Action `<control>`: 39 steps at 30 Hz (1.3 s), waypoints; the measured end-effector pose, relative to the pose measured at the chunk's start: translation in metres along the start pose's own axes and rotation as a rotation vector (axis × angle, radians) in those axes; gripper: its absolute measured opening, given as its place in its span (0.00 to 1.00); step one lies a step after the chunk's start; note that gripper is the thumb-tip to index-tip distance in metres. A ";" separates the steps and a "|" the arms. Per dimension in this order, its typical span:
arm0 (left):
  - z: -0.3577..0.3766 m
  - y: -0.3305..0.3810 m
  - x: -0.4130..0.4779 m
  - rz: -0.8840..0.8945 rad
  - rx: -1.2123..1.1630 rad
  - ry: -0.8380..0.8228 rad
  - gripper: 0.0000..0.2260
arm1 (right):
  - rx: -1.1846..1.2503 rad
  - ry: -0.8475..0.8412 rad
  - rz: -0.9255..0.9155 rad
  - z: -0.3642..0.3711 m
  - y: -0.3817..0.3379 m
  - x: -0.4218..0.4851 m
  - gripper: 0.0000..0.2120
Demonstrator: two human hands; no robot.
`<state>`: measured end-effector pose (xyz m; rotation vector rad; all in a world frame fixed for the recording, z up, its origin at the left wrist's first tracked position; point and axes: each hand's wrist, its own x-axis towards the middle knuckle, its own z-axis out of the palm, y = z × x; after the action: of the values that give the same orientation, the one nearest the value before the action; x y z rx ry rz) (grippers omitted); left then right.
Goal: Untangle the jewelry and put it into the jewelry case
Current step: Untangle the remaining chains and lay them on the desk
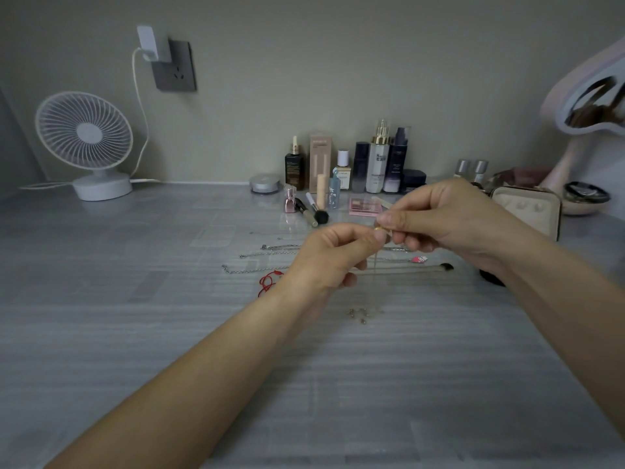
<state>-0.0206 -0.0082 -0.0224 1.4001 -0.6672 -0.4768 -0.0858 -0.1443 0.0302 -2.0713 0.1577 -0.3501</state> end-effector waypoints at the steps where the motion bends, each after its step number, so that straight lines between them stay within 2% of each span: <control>1: 0.000 0.000 0.000 -0.001 0.002 0.001 0.06 | -0.010 0.004 -0.003 0.001 0.000 0.000 0.05; 10: -0.001 0.001 -0.001 -0.013 0.030 -0.030 0.03 | -0.020 0.064 -0.006 -0.004 -0.002 -0.005 0.08; 16: -0.002 0.000 -0.001 -0.013 0.030 -0.035 0.06 | 0.013 0.081 0.001 -0.007 -0.001 -0.008 0.07; 21: -0.002 0.001 0.000 -0.015 -0.047 -0.004 0.05 | 0.045 0.061 0.000 -0.007 0.002 -0.008 0.04; 29: -0.004 0.001 -0.001 0.013 -0.021 0.039 0.03 | 0.061 0.021 -0.050 -0.006 0.003 -0.011 0.02; 34: -0.001 0.002 -0.002 0.032 0.062 0.033 0.07 | -0.032 0.054 -0.147 -0.004 0.004 -0.013 0.05; 39: -0.002 0.002 -0.001 0.044 0.076 0.041 0.06 | -0.084 0.102 -0.151 0.000 0.007 -0.013 0.04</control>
<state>-0.0205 -0.0061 -0.0205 1.4605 -0.6877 -0.3908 -0.0982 -0.1448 0.0214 -2.1553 0.0782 -0.5498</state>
